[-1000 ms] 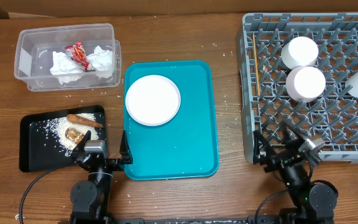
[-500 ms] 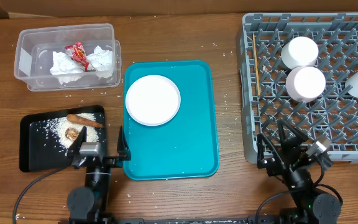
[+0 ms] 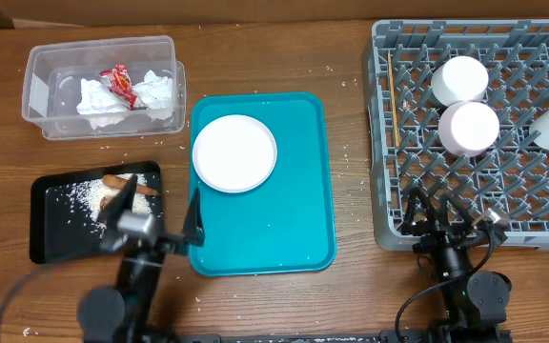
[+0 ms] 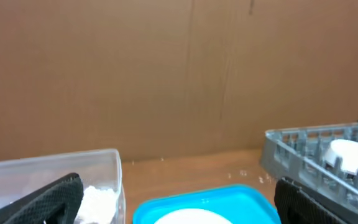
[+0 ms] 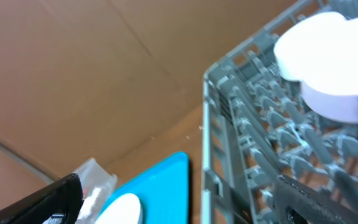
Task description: Sort waste into correct bins and load items into the dishwasher
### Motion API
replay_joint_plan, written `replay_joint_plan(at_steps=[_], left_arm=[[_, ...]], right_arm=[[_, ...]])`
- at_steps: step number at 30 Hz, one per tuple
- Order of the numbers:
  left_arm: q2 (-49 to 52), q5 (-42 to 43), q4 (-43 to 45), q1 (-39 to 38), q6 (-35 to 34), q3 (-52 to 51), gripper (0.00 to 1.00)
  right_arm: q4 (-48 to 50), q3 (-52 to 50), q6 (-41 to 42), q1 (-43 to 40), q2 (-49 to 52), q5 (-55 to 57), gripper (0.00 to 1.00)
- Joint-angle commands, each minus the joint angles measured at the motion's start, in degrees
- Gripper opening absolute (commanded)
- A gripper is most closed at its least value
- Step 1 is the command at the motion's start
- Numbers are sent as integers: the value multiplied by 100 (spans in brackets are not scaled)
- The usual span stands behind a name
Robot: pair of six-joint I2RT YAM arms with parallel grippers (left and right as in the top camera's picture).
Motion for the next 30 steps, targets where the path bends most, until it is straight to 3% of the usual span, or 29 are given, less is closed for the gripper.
replay_joint_plan(at_steps=[1, 4, 5, 11, 14, 19, 23, 30], left_arm=[[1252, 450, -640, -9, 343, 1274, 100], [2754, 1263, -1766, -11, 638, 2704, 100], [3644, 1893, -2236, -9, 678, 3582, 100], [5399, 3399, -2566, -26, 717, 5176, 100], [6153, 2839, -3552, -267, 697, 5934, 100], [7173, 487, -5368, -1279, 699, 6907, 100], [7643, 127, -5536, -1904, 699, 6996, 100], [8196, -601, -5451, -2127, 372, 6996, 100]], right_arm=[[186, -59, 26, -11, -48, 162, 100], [59, -59, 26, -11, -48, 162, 100], [4, -59, 26, -11, -44, 162, 100], [4, -59, 26, -11, -39, 162, 100], [4, -59, 26, -11, -42, 162, 100], [4, -59, 26, -11, -39, 162, 100], [4, -59, 26, -11, -42, 162, 100], [4, -59, 26, -11, -42, 162, 100]])
